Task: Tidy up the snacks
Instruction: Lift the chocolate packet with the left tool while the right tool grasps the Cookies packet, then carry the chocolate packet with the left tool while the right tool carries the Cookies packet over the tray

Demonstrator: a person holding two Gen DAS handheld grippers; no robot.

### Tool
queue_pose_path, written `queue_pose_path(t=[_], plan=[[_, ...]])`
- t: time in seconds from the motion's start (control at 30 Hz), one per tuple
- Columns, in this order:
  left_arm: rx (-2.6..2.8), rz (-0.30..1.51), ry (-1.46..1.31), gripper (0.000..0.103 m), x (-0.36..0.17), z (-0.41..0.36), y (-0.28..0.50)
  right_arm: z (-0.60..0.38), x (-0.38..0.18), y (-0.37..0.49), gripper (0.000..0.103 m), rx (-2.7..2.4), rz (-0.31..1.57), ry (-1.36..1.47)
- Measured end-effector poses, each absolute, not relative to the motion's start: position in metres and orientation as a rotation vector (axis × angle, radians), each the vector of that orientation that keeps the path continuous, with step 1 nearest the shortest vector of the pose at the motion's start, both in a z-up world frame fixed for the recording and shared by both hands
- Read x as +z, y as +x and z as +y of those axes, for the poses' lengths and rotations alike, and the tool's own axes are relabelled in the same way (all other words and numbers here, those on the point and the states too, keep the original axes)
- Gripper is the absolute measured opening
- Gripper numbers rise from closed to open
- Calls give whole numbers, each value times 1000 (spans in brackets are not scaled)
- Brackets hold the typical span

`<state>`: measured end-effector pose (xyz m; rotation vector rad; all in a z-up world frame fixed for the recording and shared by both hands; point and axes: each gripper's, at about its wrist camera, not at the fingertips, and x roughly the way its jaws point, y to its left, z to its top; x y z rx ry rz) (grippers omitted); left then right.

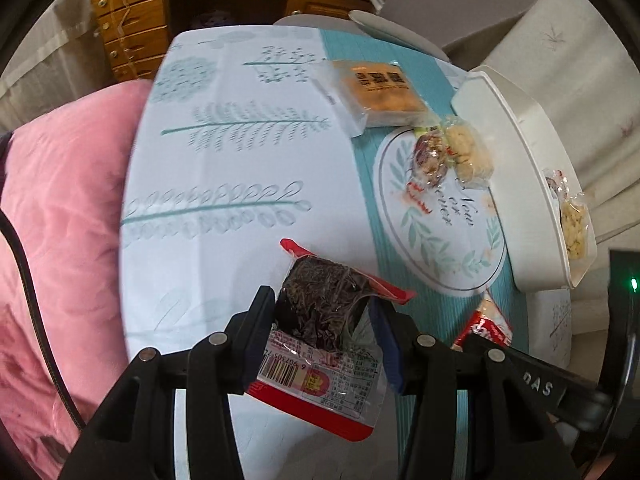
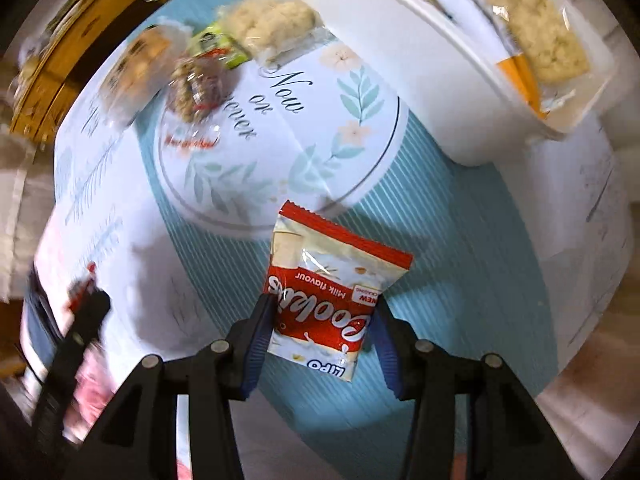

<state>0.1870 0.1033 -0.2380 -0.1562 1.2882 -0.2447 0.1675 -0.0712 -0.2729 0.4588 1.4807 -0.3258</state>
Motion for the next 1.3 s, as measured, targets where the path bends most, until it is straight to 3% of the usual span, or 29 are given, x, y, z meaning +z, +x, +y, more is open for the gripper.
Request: queue_pose_path(t=[0.27, 0.5, 0.77, 1.3], plan=[[-147, 1279, -201, 47, -210, 129, 163, -59, -255, 160, 48, -242, 1382, 446], [-115, 1253, -170, 47, -181, 123, 151, -111, -219, 164, 48, -98, 1264, 436], [-132, 1225, -140, 48, -161, 65, 153, -153, -158, 146, 48, 39, 1065, 306], [-234, 1117, -115, 48, -105, -81, 183, -257, -113, 158, 48, 142, 923, 145]])
